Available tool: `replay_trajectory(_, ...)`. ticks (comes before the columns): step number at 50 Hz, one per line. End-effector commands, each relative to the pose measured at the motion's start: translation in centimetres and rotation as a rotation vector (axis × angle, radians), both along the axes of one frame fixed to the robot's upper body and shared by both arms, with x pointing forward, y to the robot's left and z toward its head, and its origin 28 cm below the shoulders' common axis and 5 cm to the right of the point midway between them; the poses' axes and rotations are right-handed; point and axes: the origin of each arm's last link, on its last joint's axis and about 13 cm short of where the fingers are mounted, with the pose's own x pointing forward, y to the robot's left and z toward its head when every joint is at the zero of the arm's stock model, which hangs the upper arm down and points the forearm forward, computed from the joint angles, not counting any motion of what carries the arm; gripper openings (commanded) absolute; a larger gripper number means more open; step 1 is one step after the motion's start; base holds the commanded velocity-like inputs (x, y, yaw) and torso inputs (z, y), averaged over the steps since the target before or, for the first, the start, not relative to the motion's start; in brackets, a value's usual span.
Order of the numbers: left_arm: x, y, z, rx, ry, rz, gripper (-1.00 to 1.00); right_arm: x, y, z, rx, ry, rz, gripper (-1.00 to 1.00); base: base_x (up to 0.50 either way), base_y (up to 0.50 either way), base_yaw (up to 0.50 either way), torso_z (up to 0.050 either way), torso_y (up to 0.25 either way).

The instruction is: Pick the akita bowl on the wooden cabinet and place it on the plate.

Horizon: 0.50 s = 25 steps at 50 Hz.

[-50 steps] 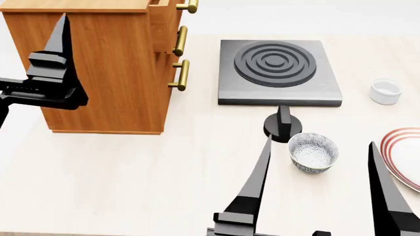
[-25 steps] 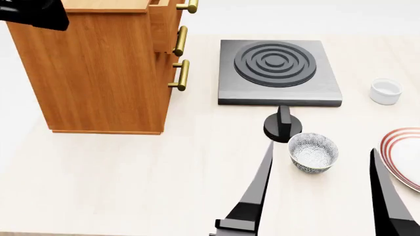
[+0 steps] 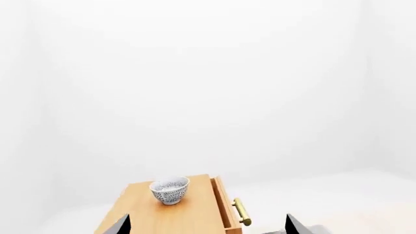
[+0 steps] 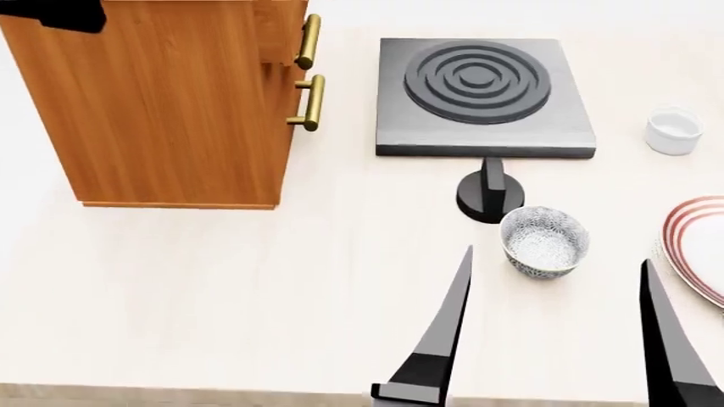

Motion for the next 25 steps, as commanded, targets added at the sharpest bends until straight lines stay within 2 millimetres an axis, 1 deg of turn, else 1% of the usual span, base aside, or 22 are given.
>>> replay_trajectory(1, -0.13, 0.07, 0.18, -0.014, -0.011, -0.010, 1.00, 0.01, -0.03, 0.10, -0.001, -0.004, -0.001, 1.00, 0.00, 0.00, 0.00, 0.017, -0.250)
replay_trajectory(18, -0.48, -0.02, 0.21, -0.026, -0.007, -0.026, 1.00, -0.13, -0.02, 0.01, -0.006, -0.009, 0.004, 1.00, 0.00, 0.00, 0.00, 0.018, -0.248)
replay_trajectory(20, -0.45, -0.01, 0.21, -0.042, 0.007, -0.031, 1.00, -0.13, -0.03, -0.01, -0.006, -0.010, 0.003, 1.00, 0.00, 0.00, 0.00, 0.000, 0.000)
replay_trajectory(25, -1.12, -0.17, 0.91, -0.036, -0.049, -0.042, 1.00, -0.13, -0.05, -0.05, -0.010, -0.007, -0.001, 1.00, 0.00, 0.00, 0.00, 0.000, 0.000)
